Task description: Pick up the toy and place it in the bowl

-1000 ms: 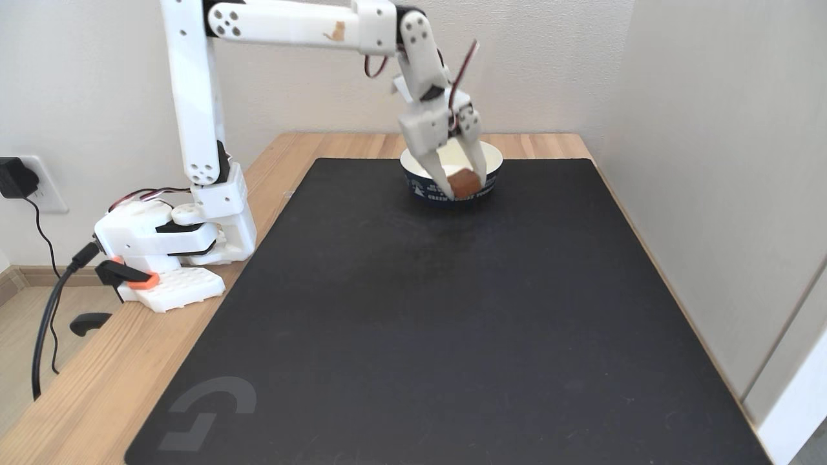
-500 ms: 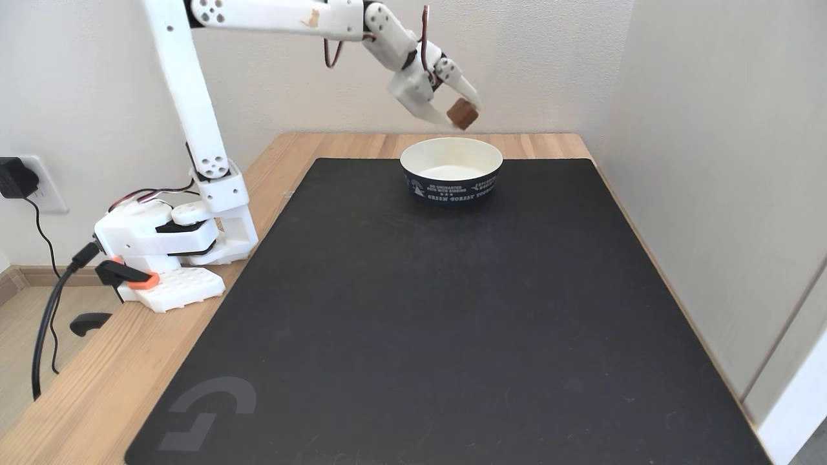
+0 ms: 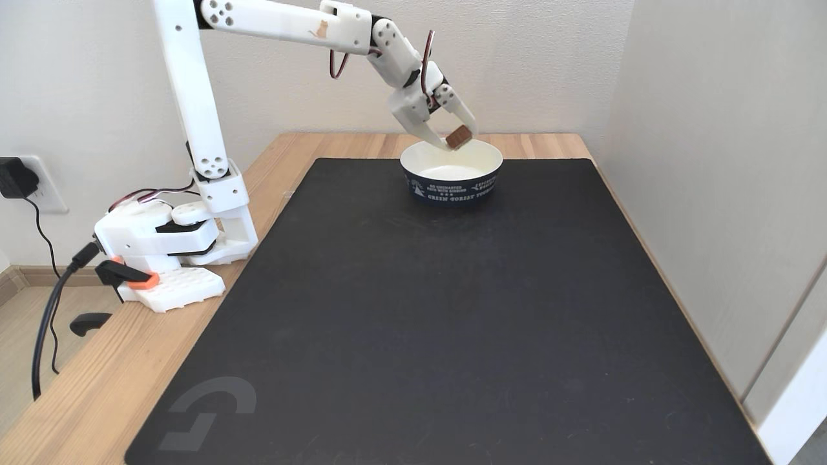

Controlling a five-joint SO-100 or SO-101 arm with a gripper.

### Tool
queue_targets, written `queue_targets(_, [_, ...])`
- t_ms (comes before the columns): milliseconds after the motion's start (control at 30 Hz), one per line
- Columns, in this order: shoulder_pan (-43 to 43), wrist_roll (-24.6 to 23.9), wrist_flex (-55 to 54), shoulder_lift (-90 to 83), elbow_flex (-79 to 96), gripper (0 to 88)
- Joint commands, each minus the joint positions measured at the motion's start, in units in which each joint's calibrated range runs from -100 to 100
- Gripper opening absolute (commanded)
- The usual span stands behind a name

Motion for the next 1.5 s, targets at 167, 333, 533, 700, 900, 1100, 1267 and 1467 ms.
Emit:
queue_targets(167, [0.92, -0.3, 0.59, -0.79, -0.1, 16.9])
queue_targets(333, [1.0, -0.4, 2.45, -0.79, -0.1, 17.1])
queue_targets(533, [1.09, -0.4, 2.2, -1.45, -0.46, 16.3])
queue_targets(700, [6.02, 0.38, 3.05, -10.87, 0.71, 8.0])
queue_targets(900, [21.5, 6.18, 2.96, -35.13, 13.69, 2.3])
queue_targets(1100, [38.31, 10.25, -1.53, -58.31, 41.18, 2.4])
queue_targets(1267, [40.15, 11.81, -2.12, -81.07, 67.77, 2.4])
queue_targets(1467, [40.07, 11.81, 6.26, -101.08, 84.35, 2.5])
